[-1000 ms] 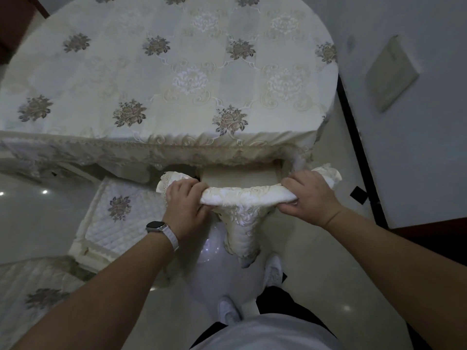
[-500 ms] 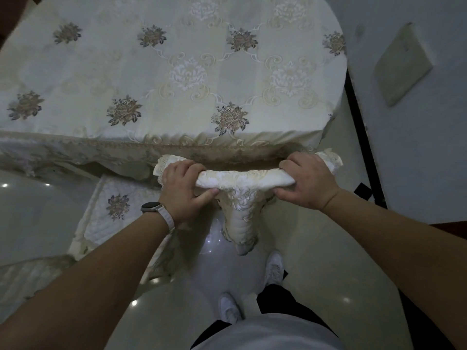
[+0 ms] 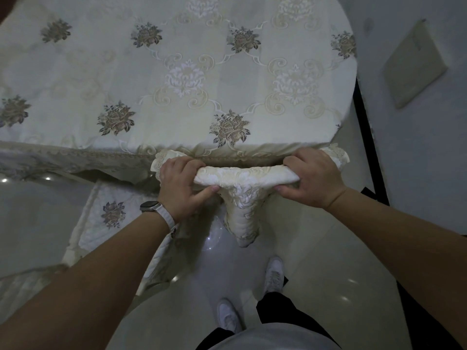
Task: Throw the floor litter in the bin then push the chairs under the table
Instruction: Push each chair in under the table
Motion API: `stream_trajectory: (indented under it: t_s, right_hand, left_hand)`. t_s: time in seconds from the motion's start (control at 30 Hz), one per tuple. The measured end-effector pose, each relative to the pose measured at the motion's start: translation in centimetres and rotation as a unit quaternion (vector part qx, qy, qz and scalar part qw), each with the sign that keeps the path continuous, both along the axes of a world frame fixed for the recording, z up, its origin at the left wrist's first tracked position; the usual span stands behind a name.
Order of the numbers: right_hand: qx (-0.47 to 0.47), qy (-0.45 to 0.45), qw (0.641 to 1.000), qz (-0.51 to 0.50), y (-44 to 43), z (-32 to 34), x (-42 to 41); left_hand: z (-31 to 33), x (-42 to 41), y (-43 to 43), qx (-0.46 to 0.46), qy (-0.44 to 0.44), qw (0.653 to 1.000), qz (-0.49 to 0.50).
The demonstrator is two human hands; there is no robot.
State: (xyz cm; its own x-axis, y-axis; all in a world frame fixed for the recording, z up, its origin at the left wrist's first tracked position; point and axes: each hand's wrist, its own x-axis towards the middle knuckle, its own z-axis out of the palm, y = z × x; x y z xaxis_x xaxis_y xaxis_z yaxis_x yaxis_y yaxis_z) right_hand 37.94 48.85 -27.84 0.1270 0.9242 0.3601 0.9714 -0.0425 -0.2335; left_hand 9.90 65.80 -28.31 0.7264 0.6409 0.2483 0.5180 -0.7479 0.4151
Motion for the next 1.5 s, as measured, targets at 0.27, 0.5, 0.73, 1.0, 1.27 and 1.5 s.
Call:
stream_trajectory:
  t_s: [0.27,0.5,0.73,1.0,1.27,1.5]
  right_hand:
    - [0.006,-0.004,1.0,0.008,1.1,-0.1,1.0]
    - [-0.014,0.0,1.0,0.004,1.0,-0.1,0.9]
    - [-0.13,0.021,0.991,0.001,0.7,1.4,0.7]
    - [-0.189,0.056,0.98,0.02,-0.6,4.1,-0.8]
    - [-0.131,-0.001,0.982,0.132,-0.1,7.9,-9.9]
    - [-0.083,-0.088,0.967,0.226,-1.6,10.6,-23.9]
  left_hand:
    - [0.0,0.9,0.6,-0.001,-0.005,1.0,0.01]
    - [0.2,0.8,0.7,-0.017,0.014,1.0,0.008]
    - [2.0,0.6,0.3,-0.065,0.097,0.993,0.009]
    - [6.2,-0.6,-6.2,-0.088,0.079,0.989,0.086]
    - [8.6,-9.7,-10.7,-0.011,0.109,0.99,0.091]
    - [10.0,-24.7,-16.2,0.055,0.111,0.984,0.13]
